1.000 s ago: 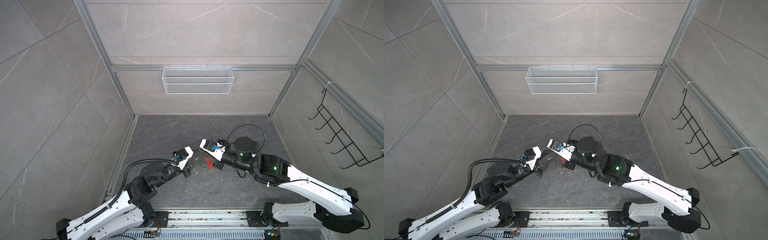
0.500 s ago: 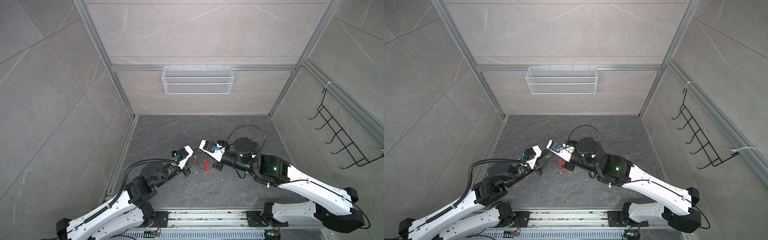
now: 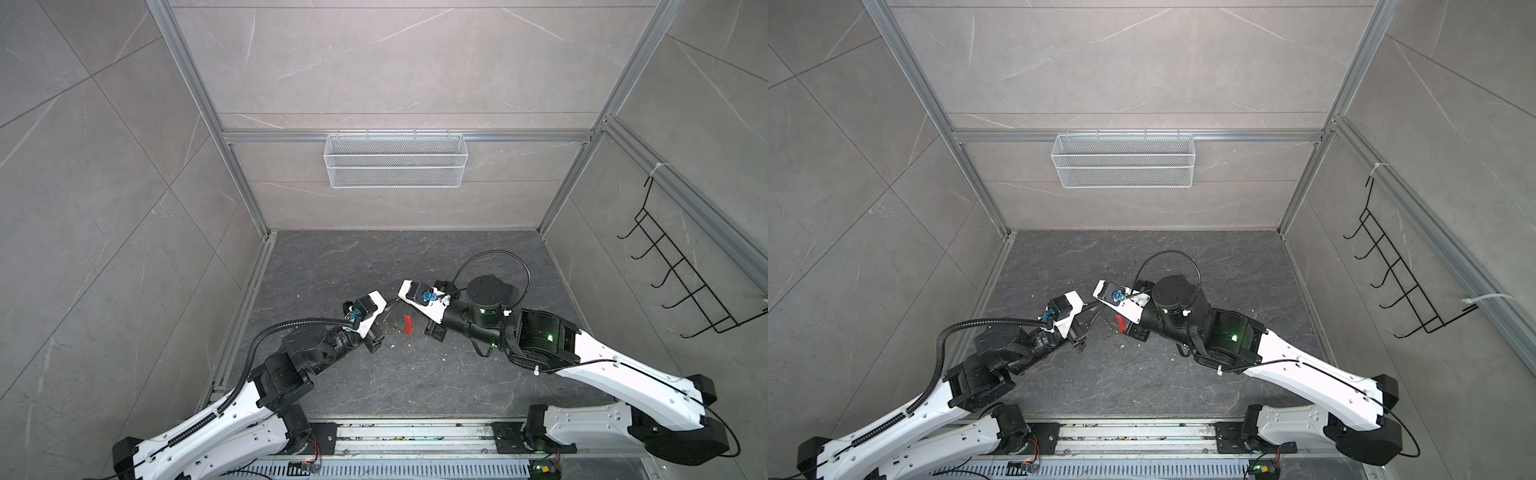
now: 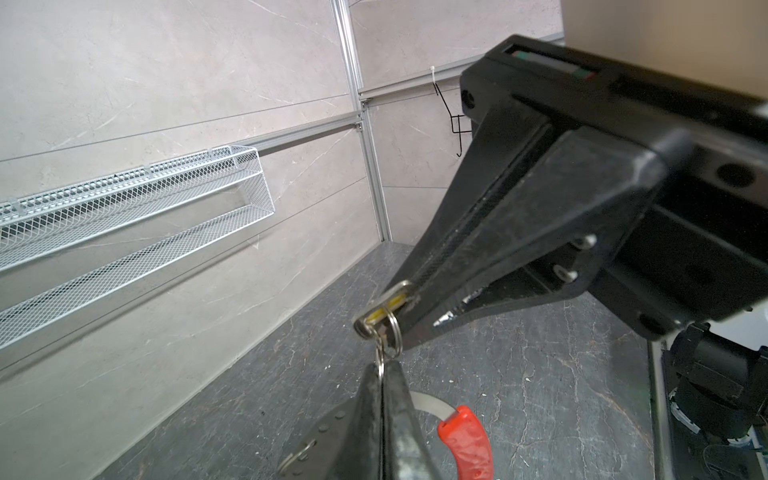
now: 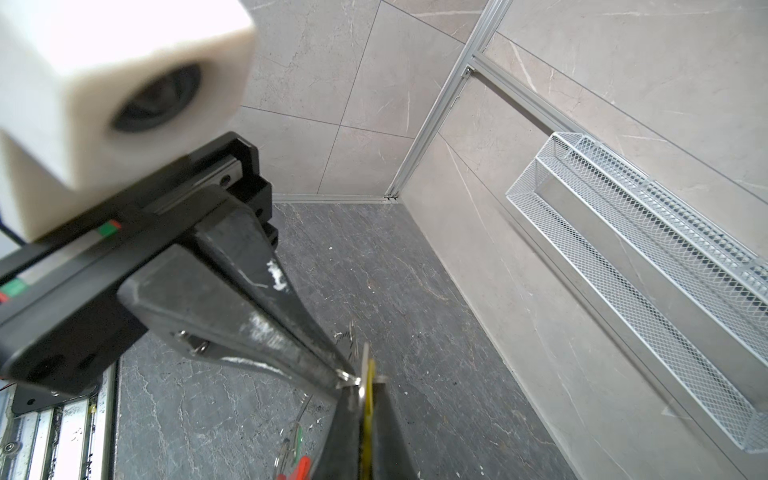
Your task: Remove the keys from the keyring
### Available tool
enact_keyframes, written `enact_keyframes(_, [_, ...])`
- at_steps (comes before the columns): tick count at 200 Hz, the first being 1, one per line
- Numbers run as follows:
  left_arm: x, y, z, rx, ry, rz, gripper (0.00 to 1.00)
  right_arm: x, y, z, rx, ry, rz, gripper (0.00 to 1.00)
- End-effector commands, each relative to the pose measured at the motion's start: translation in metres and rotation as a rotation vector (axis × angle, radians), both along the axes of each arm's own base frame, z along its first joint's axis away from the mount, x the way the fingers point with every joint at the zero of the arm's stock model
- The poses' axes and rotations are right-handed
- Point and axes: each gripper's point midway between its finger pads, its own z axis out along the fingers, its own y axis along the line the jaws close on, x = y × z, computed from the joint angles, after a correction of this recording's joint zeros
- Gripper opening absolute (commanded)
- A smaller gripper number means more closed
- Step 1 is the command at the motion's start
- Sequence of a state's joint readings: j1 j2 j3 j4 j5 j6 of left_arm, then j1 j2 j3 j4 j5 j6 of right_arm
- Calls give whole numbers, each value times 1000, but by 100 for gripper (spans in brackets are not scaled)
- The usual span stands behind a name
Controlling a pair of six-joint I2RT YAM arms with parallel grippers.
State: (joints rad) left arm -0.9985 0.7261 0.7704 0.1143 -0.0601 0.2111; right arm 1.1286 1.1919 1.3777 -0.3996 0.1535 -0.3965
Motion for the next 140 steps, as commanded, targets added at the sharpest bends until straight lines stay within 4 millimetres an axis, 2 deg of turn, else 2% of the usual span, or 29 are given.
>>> enact_keyframes(1, [-1, 6, 23, -45, -39, 9, 0, -1, -3, 9, 27, -20, -11, 0])
enact_keyframes(97, [-16, 3, 21, -65, 45, -77, 0, 0, -21, 8, 10, -72, -45, 0])
enact_keyframes(140, [-28, 0, 20, -85, 82, -146, 0, -3, -24, 1, 4, -73, -40, 0])
